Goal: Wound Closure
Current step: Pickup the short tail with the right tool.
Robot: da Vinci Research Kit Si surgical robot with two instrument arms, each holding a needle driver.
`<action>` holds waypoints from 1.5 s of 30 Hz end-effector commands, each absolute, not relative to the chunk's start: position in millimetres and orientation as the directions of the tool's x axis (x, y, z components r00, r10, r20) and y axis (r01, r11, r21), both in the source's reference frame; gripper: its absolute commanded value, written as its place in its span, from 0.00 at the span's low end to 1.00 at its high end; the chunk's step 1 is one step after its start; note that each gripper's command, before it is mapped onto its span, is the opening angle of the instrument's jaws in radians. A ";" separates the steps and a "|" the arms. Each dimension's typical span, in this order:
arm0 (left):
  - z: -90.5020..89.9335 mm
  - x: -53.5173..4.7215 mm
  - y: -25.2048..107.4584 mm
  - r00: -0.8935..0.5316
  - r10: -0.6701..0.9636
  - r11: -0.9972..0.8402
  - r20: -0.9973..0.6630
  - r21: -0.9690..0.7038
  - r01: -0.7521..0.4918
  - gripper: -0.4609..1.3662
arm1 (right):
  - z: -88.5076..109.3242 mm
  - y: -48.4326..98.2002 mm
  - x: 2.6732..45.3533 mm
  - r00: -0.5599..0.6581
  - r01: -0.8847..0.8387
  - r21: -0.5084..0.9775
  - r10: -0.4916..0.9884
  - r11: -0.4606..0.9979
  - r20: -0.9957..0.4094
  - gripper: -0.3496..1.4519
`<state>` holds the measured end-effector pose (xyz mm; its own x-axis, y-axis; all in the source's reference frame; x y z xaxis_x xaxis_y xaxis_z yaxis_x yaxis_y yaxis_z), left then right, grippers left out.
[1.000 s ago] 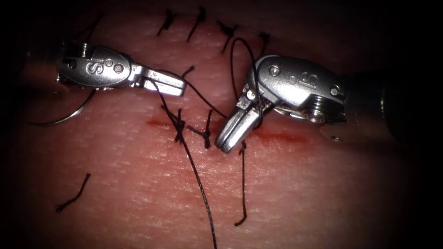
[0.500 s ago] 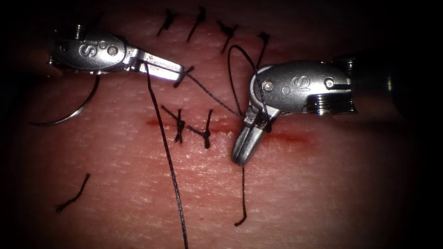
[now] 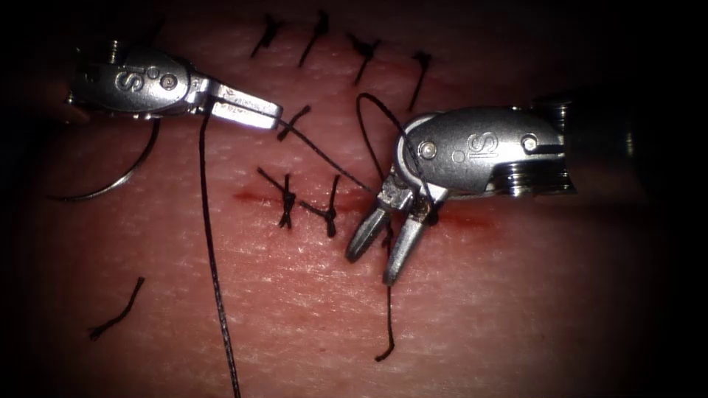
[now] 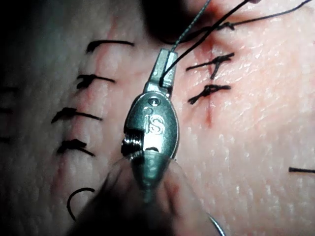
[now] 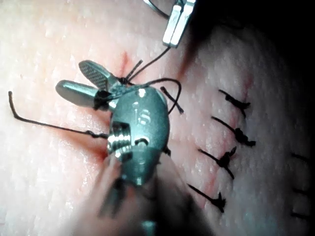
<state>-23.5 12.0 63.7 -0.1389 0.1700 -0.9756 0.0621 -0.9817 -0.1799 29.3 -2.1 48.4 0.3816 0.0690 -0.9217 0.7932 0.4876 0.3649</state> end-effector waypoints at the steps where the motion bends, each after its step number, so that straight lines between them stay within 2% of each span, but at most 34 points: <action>1: 63.9 -23.6 11.9 -0.139 0.168 -0.982 -0.976 -0.178 0.064 0.06 | 48.3 -2.2 29.3 0.384 0.789 0.367 0.070 0.492 -0.921 0.70; 4: 64.0 -23.5 11.9 -0.139 0.167 -0.982 -0.976 -0.178 0.065 0.06 | 48.1 -2.5 29.4 0.385 0.777 0.364 0.069 0.514 -0.920 0.78; 9: 64.0 -23.5 11.8 -0.139 0.167 -0.982 -0.976 -0.178 0.064 0.06 | 48.0 -2.7 29.4 0.390 0.769 0.367 0.070 0.524 -0.918 0.83; 14: 64.0 -23.5 11.8 -0.140 0.172 -0.981 -0.975 -0.183 0.064 0.06 | 48.2 -3.2 29.4 0.382 0.774 0.321 0.003 0.545 -0.924 0.86; 17: 64.2 -23.5 11.7 -0.141 0.170 -0.981 -0.975 -0.181 0.063 0.06 | 48.5 -3.9 29.3 0.397 0.782 0.311 -0.046 0.540 -0.917 0.86; 45: 64.8 -23.2 10.6 -0.145 0.178 -0.980 -0.973 -0.188 0.063 0.06 | 51.1 -11.1 29.2 0.389 0.803 0.272 -0.120 0.530 -0.913 0.79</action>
<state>-23.2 10.6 64.9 -0.1461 0.1784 -0.9731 0.0582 -0.9804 -0.1885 29.2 -11.3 51.2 0.3891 -0.1204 -0.9133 0.8034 0.5294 0.2724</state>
